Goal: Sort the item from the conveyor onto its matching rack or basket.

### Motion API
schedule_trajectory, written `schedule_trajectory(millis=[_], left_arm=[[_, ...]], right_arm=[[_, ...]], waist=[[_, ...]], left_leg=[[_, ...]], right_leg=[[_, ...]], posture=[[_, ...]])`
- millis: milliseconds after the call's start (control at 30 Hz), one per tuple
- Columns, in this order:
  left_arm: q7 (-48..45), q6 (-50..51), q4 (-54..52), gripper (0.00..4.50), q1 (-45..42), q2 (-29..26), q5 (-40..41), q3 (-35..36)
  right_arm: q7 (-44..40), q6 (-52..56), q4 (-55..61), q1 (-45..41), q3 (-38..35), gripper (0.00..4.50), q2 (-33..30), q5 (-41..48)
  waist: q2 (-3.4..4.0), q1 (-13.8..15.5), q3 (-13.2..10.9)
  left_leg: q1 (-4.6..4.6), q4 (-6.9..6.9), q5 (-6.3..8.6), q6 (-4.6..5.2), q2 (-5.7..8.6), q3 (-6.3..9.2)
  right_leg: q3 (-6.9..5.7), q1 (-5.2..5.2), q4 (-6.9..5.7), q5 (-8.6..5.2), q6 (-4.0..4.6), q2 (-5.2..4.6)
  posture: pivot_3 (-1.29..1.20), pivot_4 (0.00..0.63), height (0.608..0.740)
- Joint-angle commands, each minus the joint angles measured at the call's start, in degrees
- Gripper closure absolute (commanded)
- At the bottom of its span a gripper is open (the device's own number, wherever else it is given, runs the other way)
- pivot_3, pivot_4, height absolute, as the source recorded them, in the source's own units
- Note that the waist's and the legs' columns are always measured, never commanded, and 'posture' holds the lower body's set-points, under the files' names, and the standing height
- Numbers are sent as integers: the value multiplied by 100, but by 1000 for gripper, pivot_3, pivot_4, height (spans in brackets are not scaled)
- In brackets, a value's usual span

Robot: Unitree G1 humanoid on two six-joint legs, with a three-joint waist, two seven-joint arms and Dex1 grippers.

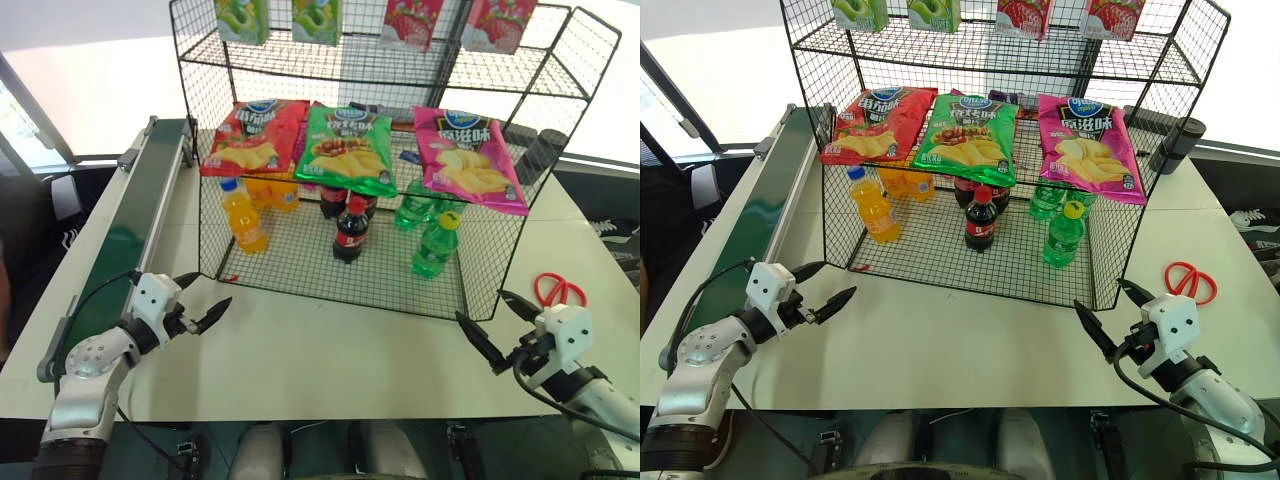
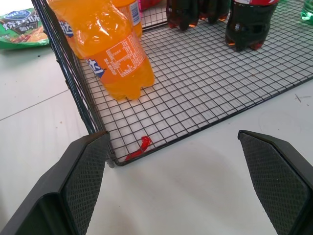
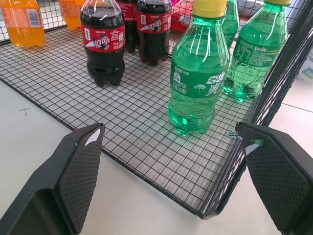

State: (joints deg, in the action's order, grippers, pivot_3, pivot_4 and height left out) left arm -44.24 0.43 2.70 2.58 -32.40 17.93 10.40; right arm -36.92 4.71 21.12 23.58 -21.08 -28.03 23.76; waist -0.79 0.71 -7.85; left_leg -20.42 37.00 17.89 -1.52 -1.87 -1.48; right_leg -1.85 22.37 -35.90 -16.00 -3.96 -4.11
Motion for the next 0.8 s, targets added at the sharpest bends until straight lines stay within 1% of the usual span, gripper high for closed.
schedule_trajectory(millis=[33, 800], left_arm=[[21, -167, -64, 0, -45, -23, -8, 123], [157, -256, 13, 0, -60, 23, -107, 111]], right_arm=[[-5, -109, 62, -24, -114, 42, 9, 50], [13, -189, -37, -114, -2, 42, 46, -16]], waist=[[0, 0, 0], [0, -1, 0]], left_leg=[[0, 0, 0, 0, 0, 0], [-3, -5, 0, -1, 0, -1]], right_leg=[[0, 0, 0, 0, 0, 0], [0, 4, 3, -3, 6, -5]], posture=[[0, 150, 740], [0, 150, 740]])
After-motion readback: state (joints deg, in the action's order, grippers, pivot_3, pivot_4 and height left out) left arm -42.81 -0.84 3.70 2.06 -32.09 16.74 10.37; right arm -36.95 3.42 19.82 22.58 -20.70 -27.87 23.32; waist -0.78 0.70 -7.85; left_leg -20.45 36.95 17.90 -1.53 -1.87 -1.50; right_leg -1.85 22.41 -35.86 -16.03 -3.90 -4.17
